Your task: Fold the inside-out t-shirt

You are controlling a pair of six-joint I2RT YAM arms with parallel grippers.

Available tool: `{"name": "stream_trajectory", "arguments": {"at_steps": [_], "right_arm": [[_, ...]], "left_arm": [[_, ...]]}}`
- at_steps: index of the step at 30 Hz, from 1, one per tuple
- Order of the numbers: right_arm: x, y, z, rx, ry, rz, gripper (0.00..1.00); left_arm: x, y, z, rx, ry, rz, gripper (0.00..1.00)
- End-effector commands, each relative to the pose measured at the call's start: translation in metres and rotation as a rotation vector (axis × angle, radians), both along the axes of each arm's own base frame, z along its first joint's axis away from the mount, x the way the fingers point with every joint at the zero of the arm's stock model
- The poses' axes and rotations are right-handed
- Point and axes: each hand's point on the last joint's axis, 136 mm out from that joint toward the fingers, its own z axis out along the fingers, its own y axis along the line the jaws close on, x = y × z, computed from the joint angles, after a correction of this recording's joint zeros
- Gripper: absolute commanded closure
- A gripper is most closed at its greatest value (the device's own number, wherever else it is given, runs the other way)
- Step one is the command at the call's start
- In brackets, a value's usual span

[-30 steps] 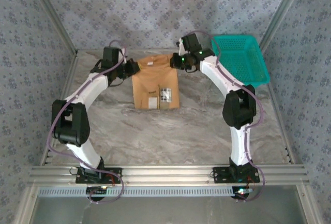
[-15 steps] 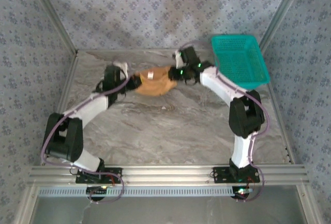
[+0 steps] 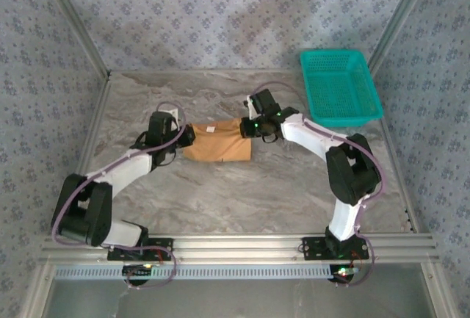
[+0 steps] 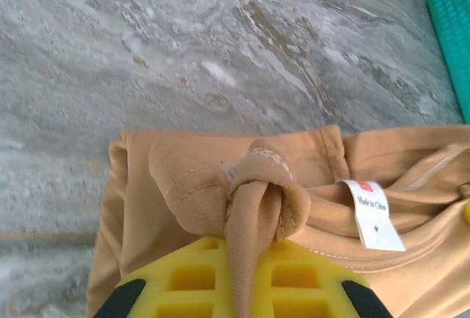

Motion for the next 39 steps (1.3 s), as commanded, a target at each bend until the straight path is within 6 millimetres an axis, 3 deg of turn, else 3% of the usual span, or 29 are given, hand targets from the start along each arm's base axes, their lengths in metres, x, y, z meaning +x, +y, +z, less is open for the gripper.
{"name": "stream_trajectory", "arguments": {"at_steps": [1,6,9,11,15,16,18,20,22,24,27,29,31,35,39], "right_arm": [[0.027,0.001,-0.014,-0.011,0.022,-0.031,0.96],[0.041,0.001,-0.067,-0.033,0.152,-0.051,0.97],[0.041,0.001,-0.090,-0.043,0.215,-0.063,0.94],[0.041,0.002,-0.093,-0.050,0.230,-0.058,0.91],[0.045,-0.003,-0.075,-0.067,0.238,-0.069,0.85],[0.045,-0.005,-0.067,-0.066,0.226,-0.070,0.78],[0.044,-0.010,-0.045,-0.069,0.190,-0.073,0.54],[0.042,-0.019,-0.025,-0.081,0.158,-0.086,0.34],[0.035,-0.030,-0.007,-0.098,0.139,-0.102,0.19],[0.032,-0.047,0.014,-0.129,0.077,-0.136,0.00],[0.026,-0.084,0.040,-0.218,-0.043,-0.230,0.00],[0.023,-0.119,0.058,-0.297,-0.157,-0.355,0.00],[0.016,-0.161,0.073,-0.401,-0.290,-0.470,0.00],[0.002,-0.226,0.066,-0.525,-0.487,-0.568,0.00],[-0.019,-0.266,0.032,-0.648,-0.504,-0.559,0.00]], "left_arm": [[0.024,0.007,-0.015,0.029,0.037,0.006,1.00],[0.033,0.004,-0.051,0.015,0.137,-0.002,1.00],[0.034,0.009,-0.065,0.039,0.166,0.022,0.89],[0.036,0.014,-0.071,0.065,0.184,0.035,0.83],[0.038,0.013,-0.070,0.074,0.204,0.026,0.72],[0.038,0.013,-0.067,0.074,0.202,0.028,0.64],[0.039,0.016,-0.057,0.091,0.196,0.040,0.37],[0.038,0.023,-0.043,0.127,0.180,0.054,0.04],[0.035,0.033,-0.023,0.182,0.154,0.079,0.00],[0.029,0.052,0.001,0.280,0.122,0.141,0.00],[0.016,0.075,0.033,0.411,0.039,0.210,0.01],[0.009,0.088,0.041,0.456,-0.001,0.240,0.00],[0.006,0.089,0.040,0.502,-0.058,0.166,0.00],[-0.001,0.113,0.019,0.681,-0.155,0.153,0.00],[-0.014,0.128,0.002,0.801,-0.268,0.158,0.00]]}}
